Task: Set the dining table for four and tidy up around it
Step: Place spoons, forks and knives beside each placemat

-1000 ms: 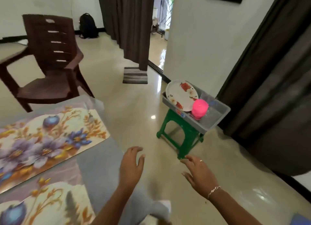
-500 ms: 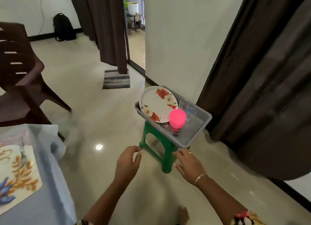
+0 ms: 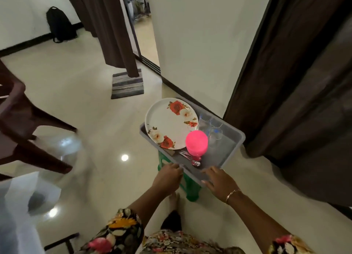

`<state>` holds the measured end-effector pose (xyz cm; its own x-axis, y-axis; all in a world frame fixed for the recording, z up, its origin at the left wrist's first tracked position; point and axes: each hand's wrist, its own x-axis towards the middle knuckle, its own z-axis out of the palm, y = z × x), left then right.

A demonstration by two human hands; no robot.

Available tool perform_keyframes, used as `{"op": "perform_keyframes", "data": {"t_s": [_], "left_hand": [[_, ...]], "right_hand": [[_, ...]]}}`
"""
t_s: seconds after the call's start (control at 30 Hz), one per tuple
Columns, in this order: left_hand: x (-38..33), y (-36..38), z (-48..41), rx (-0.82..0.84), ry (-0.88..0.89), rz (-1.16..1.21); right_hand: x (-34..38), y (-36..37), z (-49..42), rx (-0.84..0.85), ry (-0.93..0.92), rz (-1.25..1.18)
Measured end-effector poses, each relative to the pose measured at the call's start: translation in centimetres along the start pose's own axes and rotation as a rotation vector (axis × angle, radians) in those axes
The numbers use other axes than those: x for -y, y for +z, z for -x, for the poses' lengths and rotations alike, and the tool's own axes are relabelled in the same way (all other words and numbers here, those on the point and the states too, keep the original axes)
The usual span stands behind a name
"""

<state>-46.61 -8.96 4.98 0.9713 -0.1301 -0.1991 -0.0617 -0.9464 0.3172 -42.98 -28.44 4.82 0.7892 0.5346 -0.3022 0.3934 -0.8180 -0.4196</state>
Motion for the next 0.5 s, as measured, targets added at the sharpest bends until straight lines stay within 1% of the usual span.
{"op": "perform_keyframes", "data": {"t_s": [0.13,0.23,0.37,0.5], "left_hand": [[3.1,2.0,-7.9,0.186,0.066,-0.149],[5.4,3.3,-12.8,0.311,0.086,-0.175],[8.2,5.3,-18.0,0.528,0.142,-0.181],[10.7,9.3,-20.9,0.645,0.275,-0.217]], "right_hand": [[-1.5,-0.2,-4.1,0.019,0.096,-0.016],[-1.7,0.8,-6.5,0.049,0.162,-0.066],[-2.4,3.3,-9.6,0.064,0.246,-0.179],[-3.5,5.7,-11.3,0.072,0.334,-0.276]]}}
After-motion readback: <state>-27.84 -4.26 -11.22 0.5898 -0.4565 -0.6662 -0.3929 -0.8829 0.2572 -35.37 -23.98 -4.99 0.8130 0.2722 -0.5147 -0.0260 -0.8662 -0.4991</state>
